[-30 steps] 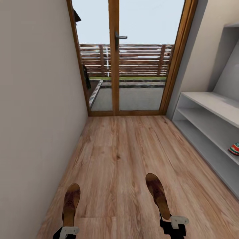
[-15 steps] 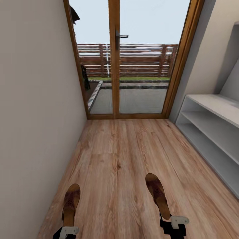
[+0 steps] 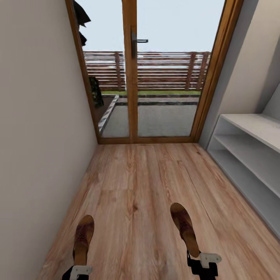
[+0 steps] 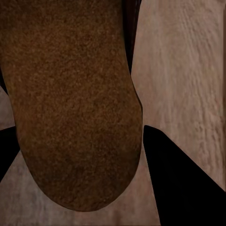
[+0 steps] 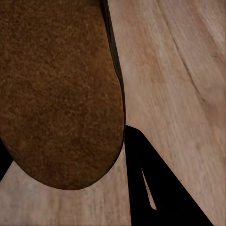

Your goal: Pick up the two gym shoes and the two sandals from the corridor floor and place them onto the hallstand (shoe rack) in the corridor, making sure they are on the rack and not on the floor. Arrange them so the two gym shoes are next to each other and the two sandals are next to each other.

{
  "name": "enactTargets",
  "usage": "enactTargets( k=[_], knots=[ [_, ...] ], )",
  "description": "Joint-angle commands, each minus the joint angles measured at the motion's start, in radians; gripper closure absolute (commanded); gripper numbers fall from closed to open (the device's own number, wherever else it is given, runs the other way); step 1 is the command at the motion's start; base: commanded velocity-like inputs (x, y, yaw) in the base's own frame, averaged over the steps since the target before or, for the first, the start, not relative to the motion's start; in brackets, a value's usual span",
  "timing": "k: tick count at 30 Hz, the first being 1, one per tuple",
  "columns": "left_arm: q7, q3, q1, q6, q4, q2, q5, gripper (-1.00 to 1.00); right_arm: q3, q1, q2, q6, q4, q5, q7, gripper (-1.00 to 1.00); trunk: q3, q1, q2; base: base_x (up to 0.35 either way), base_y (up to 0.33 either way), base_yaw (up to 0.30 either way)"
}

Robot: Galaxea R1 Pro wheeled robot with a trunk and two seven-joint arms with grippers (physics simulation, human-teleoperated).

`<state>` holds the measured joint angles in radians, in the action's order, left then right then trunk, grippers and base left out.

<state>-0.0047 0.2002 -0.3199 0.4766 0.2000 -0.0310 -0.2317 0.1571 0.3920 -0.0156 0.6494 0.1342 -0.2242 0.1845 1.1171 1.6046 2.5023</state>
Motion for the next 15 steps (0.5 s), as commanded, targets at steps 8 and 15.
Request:
enactTargets(
  k=[8, 15],
  knots=[
    [0.002, 0.008, -0.001, 0.004, -0.001, 0.0, -0.012, 1.0, 0.006, 0.001, 0.0, 0.003, -0.001, -0.007, 0.003, 1.0, 0.001, 0.0, 0.0, 0.308, -0.134, -0.045],
    [0.002, 0.008, -0.001, 0.004, -0.001, 0.0, -0.012, 1.0, 0.006, 0.001, 0.0, 0.003, -0.001, -0.007, 0.002, 1.0, 0.001, 0.0, 0.0, 0.313, -0.133, -0.254]
  ],
)
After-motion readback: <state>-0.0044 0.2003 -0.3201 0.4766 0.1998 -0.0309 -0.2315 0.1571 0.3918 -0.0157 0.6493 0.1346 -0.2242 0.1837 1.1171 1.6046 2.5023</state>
